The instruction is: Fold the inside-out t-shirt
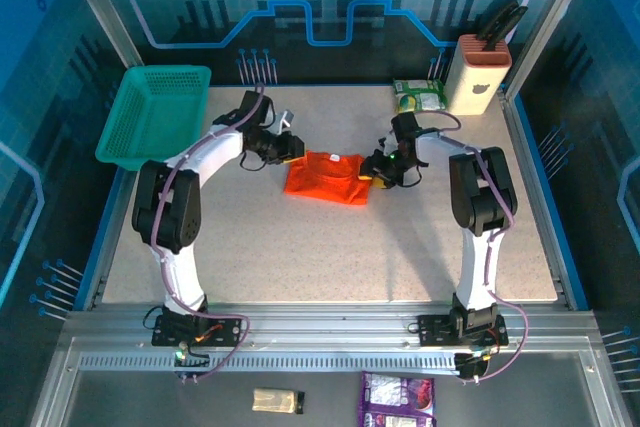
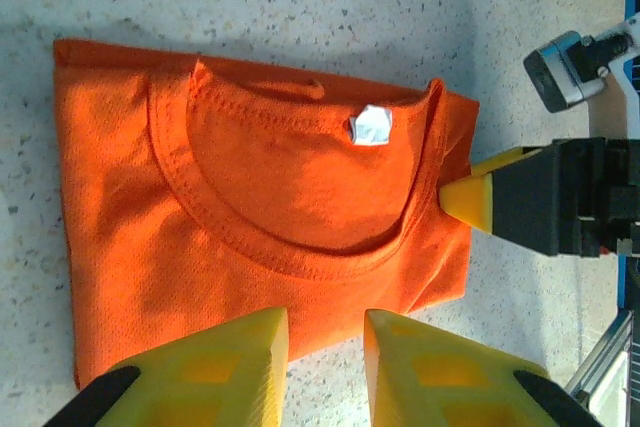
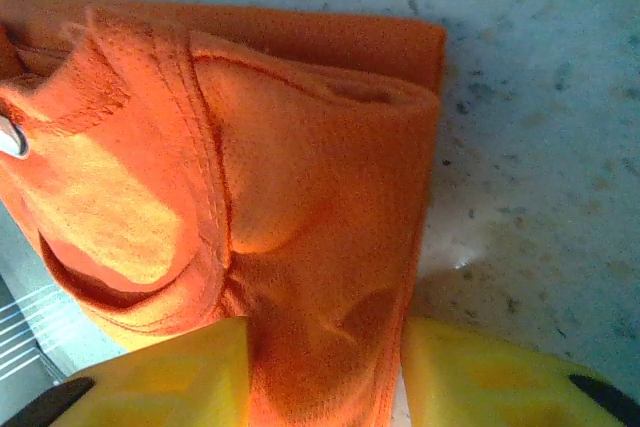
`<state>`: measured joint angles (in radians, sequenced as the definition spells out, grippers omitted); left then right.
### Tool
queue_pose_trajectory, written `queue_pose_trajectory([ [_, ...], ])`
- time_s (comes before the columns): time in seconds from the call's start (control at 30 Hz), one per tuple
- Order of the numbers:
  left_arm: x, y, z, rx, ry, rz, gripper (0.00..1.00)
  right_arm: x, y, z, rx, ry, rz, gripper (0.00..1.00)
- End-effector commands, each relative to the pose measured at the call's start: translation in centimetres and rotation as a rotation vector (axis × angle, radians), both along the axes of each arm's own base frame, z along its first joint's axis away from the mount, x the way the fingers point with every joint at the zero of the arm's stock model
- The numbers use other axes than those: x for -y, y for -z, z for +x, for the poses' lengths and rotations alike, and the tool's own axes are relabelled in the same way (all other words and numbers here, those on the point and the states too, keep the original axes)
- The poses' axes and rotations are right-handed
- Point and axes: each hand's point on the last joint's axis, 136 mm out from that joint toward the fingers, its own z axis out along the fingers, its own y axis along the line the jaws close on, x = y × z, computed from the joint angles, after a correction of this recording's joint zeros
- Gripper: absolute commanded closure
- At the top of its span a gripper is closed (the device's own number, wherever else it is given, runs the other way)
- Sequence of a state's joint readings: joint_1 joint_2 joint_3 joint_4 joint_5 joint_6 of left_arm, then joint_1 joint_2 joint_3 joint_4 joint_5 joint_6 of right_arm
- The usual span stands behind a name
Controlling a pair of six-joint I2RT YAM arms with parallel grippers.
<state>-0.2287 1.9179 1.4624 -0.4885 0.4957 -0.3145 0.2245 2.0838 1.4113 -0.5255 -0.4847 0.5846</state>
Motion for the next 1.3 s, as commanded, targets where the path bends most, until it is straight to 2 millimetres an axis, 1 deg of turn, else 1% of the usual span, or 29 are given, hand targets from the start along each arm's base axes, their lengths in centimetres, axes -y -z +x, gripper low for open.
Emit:
queue_pose_trajectory([
  [0.0,-0.2,-2.5,-0.6,0.055,0.015,-0.040,0.73,-1.2,0.1,0.6,0.000,0.001,0.048,0.63],
  [0.1,-0.5,-2.5,-1.0,0.053,0.010,-0.040,0.73,-0.9,0.3,0.8,0.003,0.007,0.041,0.75],
  [0.17,-0.8,-2.5,-1.2,0.052,0.005,-0.039,0.73,-0.2,0.1,1.0,0.014,0.014,0.020,0.83],
  [0.23,-1.1,-2.4,-1.6,0.049,0.000,-0.038,0.73,1.2,-0.1,1.2,0.027,0.004,-0.025,0.89],
  [0.3,-1.5,-2.2,-2.1,0.046,-0.006,-0.036,0.72,3.2,-0.3,1.3,0.030,-0.011,-0.100,0.95],
  [0.43,-2.4,-1.6,-3.6,0.031,-0.016,-0.027,0.73,8.0,-0.9,1.6,0.041,-0.068,-0.233,0.96],
  [0.5,-3.0,-1.2,-4.2,0.023,-0.023,-0.021,0.73,10.1,-1.2,2.1,0.079,-0.126,-0.289,0.95],
  [0.57,-3.5,-0.8,-4.8,0.013,-0.025,-0.016,0.73,13.0,-1.2,3.0,0.107,-0.164,-0.387,0.96],
  [0.6,-3.8,-0.6,-5.1,0.006,-0.025,-0.010,0.73,14.8,-1.0,3.3,0.098,-0.171,-0.437,0.96],
  [0.67,-4.4,-0.4,-5.8,-0.004,-0.028,-0.003,0.72,18.1,-1.0,4.5,0.079,-0.149,-0.489,0.96],
  [0.73,-5.0,-0.2,-6.5,-0.009,-0.036,0.001,0.72,21.8,-1.1,5.7,0.074,-0.118,-0.546,0.97],
  [0.87,-5.4,0.6,-7.5,-0.029,-0.050,-0.010,0.72,27.3,-2.1,8.3,0.124,-0.095,-0.640,0.98],
  [0.9,-5.4,0.9,-7.8,-0.039,-0.052,-0.009,0.72,28.6,-1.7,8.9,0.121,-0.088,-0.654,0.98],
  [0.93,-5.5,1.2,-8.1,-0.048,-0.054,-0.008,0.72,29.9,-1.9,9.4,0.124,-0.069,-0.668,0.98],
  [1.0,-5.7,1.6,-8.6,-0.061,-0.064,-0.005,0.72,32.1,-2.1,10.4,0.134,-0.041,-0.699,0.98],
  [1.13,-6.3,2.4,-9.7,-0.083,-0.090,0.013,0.72,36.0,-2.5,12.3,0.200,-0.047,-0.801,0.99],
  [1.23,-7.1,2.8,-10.6,-0.097,-0.122,0.033,0.72,38.3,-2.8,13.0,0.230,0.006,-0.827,0.98],
  [1.27,-7.3,2.8,-10.8,-0.098,-0.130,0.036,0.72,38.7,-2.6,13.1,0.234,0.019,-0.828,0.98],
])
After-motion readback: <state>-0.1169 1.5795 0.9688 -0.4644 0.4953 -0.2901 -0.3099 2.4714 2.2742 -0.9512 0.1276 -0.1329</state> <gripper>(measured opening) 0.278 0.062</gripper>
